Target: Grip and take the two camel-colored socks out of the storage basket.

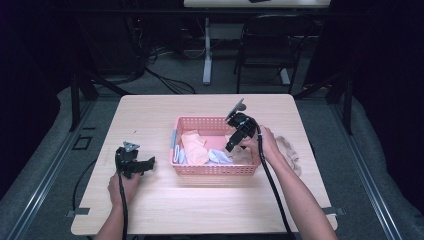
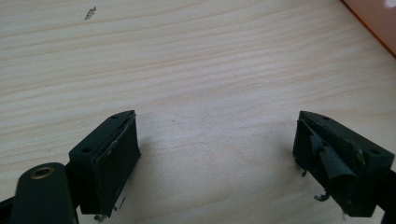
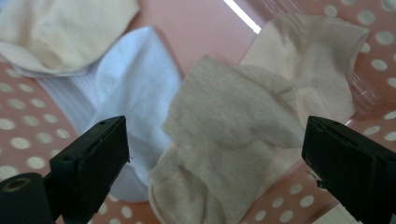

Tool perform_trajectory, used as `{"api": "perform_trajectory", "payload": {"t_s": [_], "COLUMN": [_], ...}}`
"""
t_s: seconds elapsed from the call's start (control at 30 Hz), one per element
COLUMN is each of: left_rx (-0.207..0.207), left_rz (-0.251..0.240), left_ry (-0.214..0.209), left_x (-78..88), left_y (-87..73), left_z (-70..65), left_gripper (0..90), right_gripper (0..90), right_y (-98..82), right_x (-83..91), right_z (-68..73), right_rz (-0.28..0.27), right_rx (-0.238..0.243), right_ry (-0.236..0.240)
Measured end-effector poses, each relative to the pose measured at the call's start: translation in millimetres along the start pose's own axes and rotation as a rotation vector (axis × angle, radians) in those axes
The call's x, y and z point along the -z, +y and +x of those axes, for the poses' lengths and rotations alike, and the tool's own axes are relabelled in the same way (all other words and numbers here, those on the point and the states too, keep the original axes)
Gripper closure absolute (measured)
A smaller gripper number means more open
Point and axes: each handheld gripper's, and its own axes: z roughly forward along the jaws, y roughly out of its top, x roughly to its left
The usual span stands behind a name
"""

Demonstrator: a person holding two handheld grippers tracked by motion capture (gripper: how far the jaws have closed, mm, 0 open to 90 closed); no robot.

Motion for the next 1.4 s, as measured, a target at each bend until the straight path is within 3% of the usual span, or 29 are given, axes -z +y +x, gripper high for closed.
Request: {"api": "perform_trajectory", "payload": {"t_s": [0.2, 0.3, 0.33, 0.5, 0.57, 0.7, 0.83, 1.17, 1.27, 1.3, 1.4], "left_rx": [0.000, -0.001, -0.001, -0.001, 0.000, -0.001, -0.001, 0.000, 0.000, 0.000, 0.000], "left_rz": [0.000, 0.000, 0.000, 0.000, 0.000, 0.000, 0.000, 0.000, 0.000, 0.000, 0.000], "left_ry": [0.000, 0.000, 0.000, 0.000, 0.000, 0.000, 0.000, -0.001, -0.001, -0.001, -0.001], "left_x": [0.0, 0.1, 0.1, 0.1, 0.0, 0.1, 0.0, 0.0, 0.0, 0.0, 0.0], "left_y": [0.0, 0.0, 0.0, 0.0, 0.0, 0.0, 0.0, 0.0, 0.0, 0.0, 0.0], "left_z": [0.0, -0.1, 0.0, 0.0, -0.1, 0.0, 0.0, 0.0, 0.0, 0.0, 0.0], "left_gripper": [13.9, 14.1, 14.1, 14.1, 14.1, 14.1, 14.1, 14.1, 14.1, 14.1, 14.1], "right_gripper": [9.6, 11.2, 11.6, 18.3, 21.1, 23.1, 35.2, 72.1, 77.0, 77.6, 78.5], "right_y": [3.3, 4.2, 5.7, 7.1, 8.6, 9.6, 12.3, 11.6, 9.9, 10.6, 8.7], "right_x": [-12.0, -19.2, -19.6, -27.6, -28.9, -33.0, -36.9, -37.1, -36.0, -33.9, -27.8], "right_z": [-6.7, -8.3, -9.7, -8.5, -8.7, -6.4, -3.9, 0.3, 2.8, 2.8, 5.6], "right_rz": [0.043, 0.055, 0.080, 0.081, 0.107, 0.105, 0.148, 0.165, 0.153, 0.175, 0.139], "right_rx": [-0.010, -0.030, -0.013, -0.035, -0.024, -0.028, -0.011, -0.009, -0.015, 0.002, -0.002], "right_ry": [-0.037, -0.033, -0.039, -0.060, -0.076, -0.089, -0.103, -0.126, -0.109, -0.104, -0.078]}}
